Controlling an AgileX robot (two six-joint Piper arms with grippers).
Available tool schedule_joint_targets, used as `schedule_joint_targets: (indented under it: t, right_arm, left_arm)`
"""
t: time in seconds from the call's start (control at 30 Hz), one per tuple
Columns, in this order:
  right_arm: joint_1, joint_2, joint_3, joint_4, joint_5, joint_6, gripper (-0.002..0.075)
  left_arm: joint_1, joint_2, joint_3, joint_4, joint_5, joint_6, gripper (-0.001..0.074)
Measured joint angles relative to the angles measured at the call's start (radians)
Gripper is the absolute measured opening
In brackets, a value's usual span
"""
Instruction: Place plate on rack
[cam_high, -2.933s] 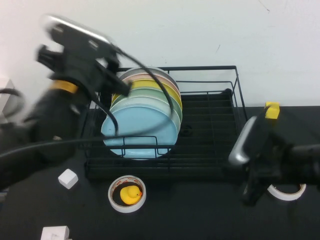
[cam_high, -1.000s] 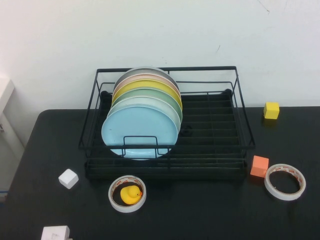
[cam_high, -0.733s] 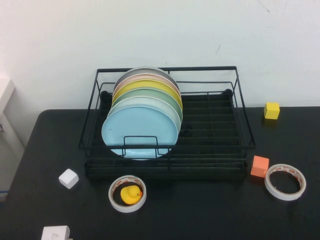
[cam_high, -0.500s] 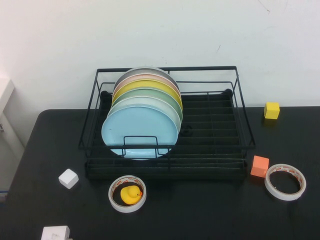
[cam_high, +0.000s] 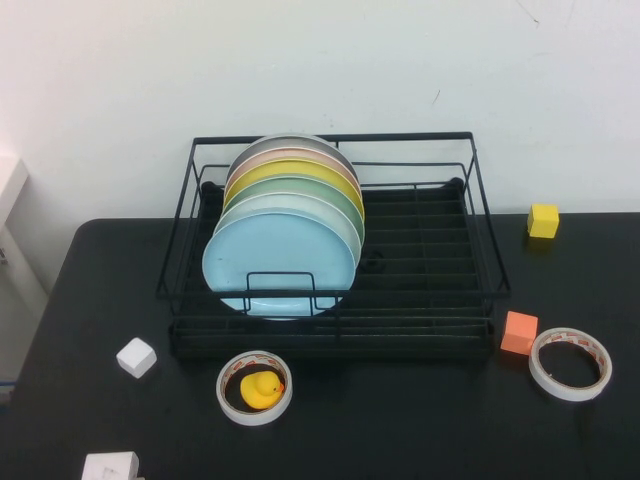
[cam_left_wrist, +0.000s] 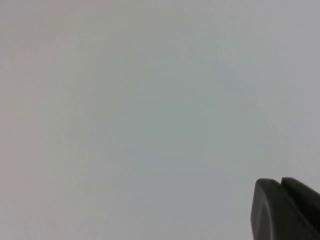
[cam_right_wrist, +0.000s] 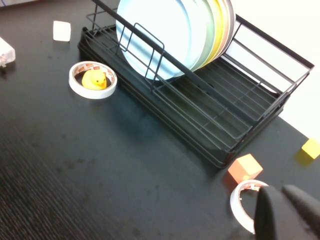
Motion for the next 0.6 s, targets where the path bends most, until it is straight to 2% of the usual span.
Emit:
schedule_joint_targets:
  t: [0.4, 0.5, 0.6]
  right_arm:
    - [0.0, 0.0, 0.0, 0.0, 0.0, 0.0, 0.0006]
    - [0.0, 0.0, 0.0, 0.001, 0.0, 0.0, 0.0005]
    - [0.0, 0.0, 0.0, 0.002, 0.0, 0.0, 0.0005]
  left_arm:
    - [0.0, -0.056, 0.002, 0.003, 0.75, -0.03, -0.0001]
    - [0.0, -0.062, 0.002, 0.003, 0.89, -0.034, -0.0001]
    - [0.0, -0.087, 0.002, 0.016, 0.955, -0.052, -0.0001]
